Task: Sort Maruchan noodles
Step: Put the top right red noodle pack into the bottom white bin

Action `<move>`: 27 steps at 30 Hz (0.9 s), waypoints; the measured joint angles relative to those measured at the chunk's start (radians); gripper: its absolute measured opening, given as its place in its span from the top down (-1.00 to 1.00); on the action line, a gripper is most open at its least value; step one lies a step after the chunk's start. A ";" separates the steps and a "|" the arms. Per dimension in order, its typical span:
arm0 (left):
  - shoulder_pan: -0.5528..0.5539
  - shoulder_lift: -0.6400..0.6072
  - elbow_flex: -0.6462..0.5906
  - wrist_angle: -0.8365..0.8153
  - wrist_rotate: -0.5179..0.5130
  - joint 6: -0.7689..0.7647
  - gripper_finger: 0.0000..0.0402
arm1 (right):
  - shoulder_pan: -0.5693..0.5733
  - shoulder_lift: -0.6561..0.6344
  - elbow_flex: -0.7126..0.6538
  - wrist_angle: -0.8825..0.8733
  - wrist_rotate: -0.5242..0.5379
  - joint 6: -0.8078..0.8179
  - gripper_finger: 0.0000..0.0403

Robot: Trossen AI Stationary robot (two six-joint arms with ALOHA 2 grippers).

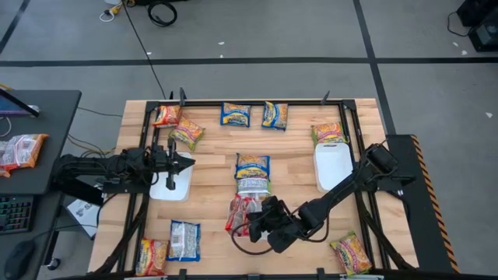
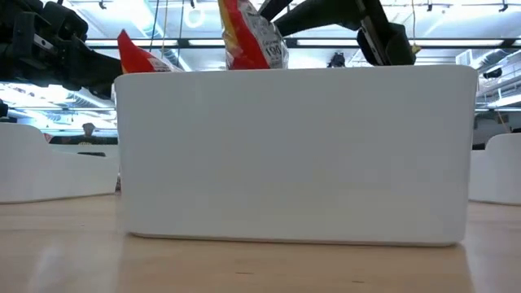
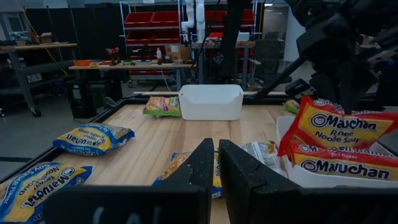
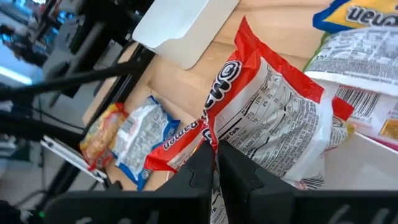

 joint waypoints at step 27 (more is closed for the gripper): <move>0.000 0.000 0.000 0.000 0.000 0.000 0.84 | -0.076 -0.092 0.001 -0.095 -0.124 -1.163 0.12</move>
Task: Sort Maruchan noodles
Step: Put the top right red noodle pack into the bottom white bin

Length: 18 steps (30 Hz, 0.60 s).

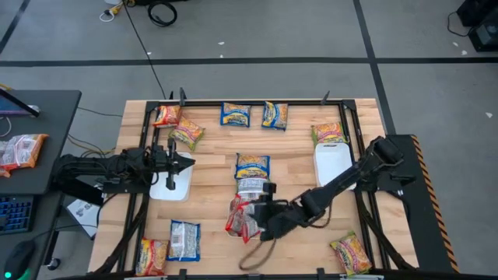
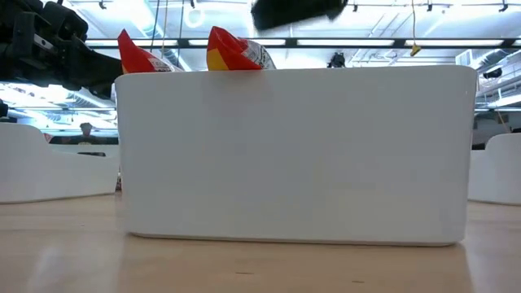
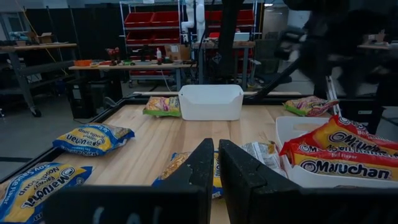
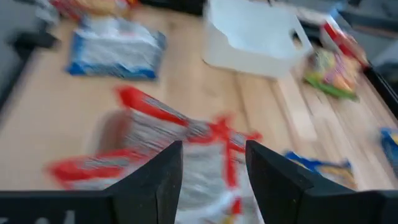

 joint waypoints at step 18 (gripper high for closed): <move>0.000 0.022 0.000 -0.006 -0.001 0.000 0.84 | -0.066 0.159 -0.058 -0.013 -0.305 0.201 0.21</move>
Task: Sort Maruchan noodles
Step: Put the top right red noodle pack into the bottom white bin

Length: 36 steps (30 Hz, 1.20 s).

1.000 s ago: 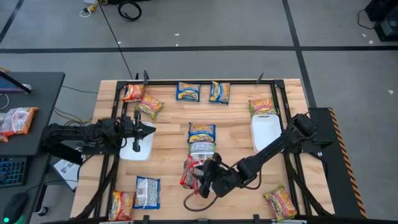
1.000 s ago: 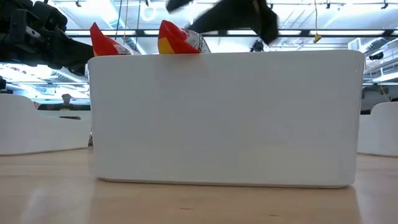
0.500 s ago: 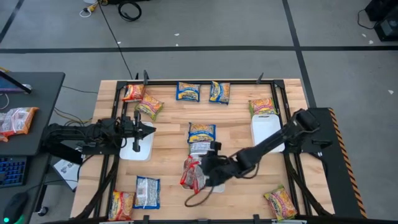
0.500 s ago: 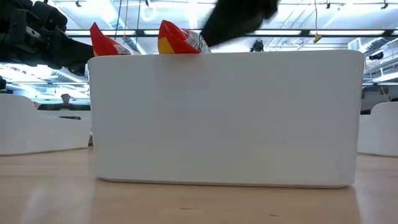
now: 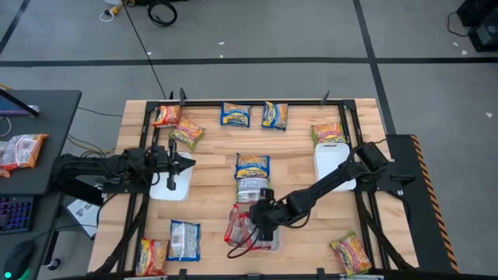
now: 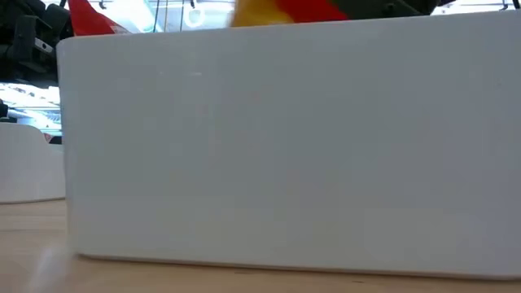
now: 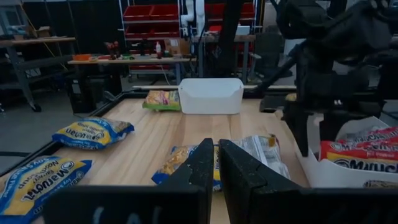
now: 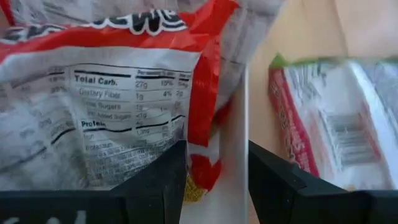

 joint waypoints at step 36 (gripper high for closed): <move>0.000 0.020 0.000 0.000 0.001 0.000 0.84 | 0.032 0.055 0.139 -0.105 -0.289 0.102 0.30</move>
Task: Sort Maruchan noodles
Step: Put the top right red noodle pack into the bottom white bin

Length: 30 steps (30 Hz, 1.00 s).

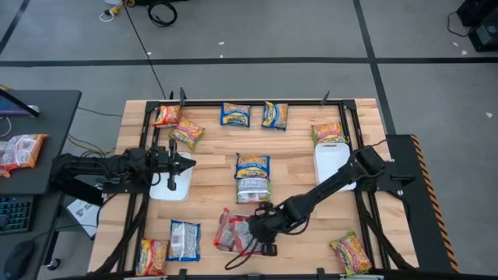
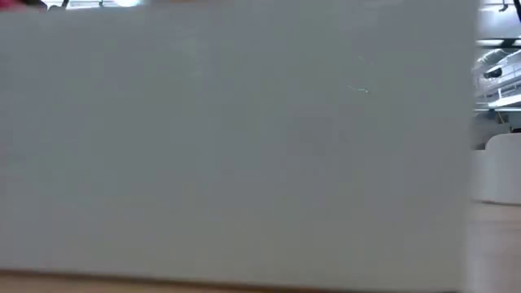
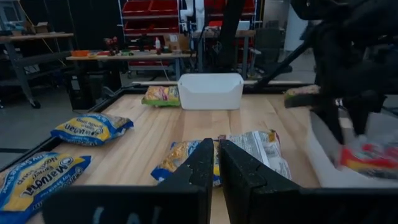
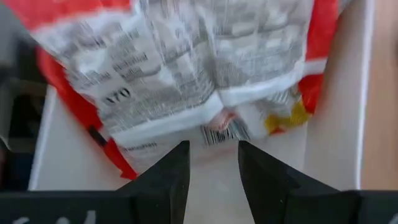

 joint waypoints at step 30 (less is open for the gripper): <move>0.000 -0.002 0.000 0.006 0.000 0.000 0.84 | -0.013 -0.146 -0.007 -0.317 0.178 -0.151 0.30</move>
